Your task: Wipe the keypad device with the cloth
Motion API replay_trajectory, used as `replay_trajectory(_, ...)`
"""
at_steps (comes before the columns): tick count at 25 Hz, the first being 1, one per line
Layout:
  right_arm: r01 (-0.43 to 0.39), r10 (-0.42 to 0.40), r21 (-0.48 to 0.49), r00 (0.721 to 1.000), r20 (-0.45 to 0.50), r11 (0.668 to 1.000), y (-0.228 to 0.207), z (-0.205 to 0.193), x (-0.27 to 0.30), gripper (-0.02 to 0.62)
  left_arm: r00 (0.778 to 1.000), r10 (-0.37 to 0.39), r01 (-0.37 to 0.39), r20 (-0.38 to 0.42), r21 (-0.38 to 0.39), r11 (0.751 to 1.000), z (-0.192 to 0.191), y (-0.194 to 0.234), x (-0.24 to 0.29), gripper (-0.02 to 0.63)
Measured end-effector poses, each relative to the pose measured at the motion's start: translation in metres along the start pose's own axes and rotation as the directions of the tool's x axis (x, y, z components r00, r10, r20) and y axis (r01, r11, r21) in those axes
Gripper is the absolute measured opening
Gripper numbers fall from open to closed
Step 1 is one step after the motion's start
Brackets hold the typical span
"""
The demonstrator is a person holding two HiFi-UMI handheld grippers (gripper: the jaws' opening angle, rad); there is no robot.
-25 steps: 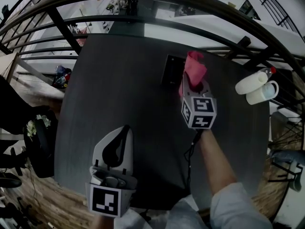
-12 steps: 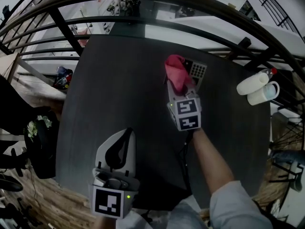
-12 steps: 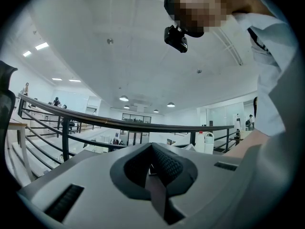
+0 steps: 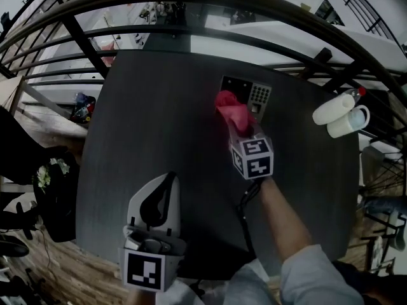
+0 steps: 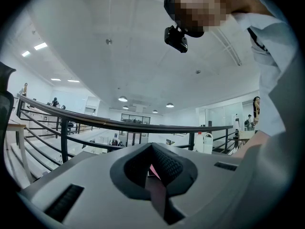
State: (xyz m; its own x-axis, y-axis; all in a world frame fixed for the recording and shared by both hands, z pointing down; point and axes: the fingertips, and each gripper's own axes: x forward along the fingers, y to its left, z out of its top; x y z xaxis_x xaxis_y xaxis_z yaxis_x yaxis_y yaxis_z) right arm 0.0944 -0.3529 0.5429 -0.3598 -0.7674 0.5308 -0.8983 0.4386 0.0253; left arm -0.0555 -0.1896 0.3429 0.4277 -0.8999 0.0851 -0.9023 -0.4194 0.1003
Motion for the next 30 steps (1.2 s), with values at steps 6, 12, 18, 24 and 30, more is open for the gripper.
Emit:
replay_trajectory(6,0.07,-0.069,0.053,0.998,-0.014,0.996,-0.037,-0.015,-0.019,0.031,1.0,-0.013,0.013,0.004,-0.001,1.0,0.002,-0.006,0.005,0.003)
replay_trajectory(12,0.132,-0.129,0.093,0.991,-0.033,0.987,-0.067,-0.028,-0.043,0.031,1.0,-0.004,0.004,0.003,0.021,1.0,0.004,-0.005,0.004,0.003)
replay_trajectory(18,0.182,-0.183,0.054,0.983,0.016,0.982,-0.09,-0.008,-0.073,0.031,1.0,0.01,-0.01,0.013,0.018,1.0,0.009,0.002,0.005,0.003)
replay_trajectory(24,0.221,-0.211,-0.054,0.967,0.146,0.974,-0.098,0.046,-0.089,0.031,1.0,0.01,-0.01,0.02,0.016,1.0,0.011,0.0,0.008,0.003)
replay_trajectory(30,0.237,-0.18,-0.24,0.955,0.237,0.941,-0.084,0.099,-0.075,0.031,1.0,0.013,-0.014,0.02,0.011,1.0,0.01,0.001,0.005,0.003)
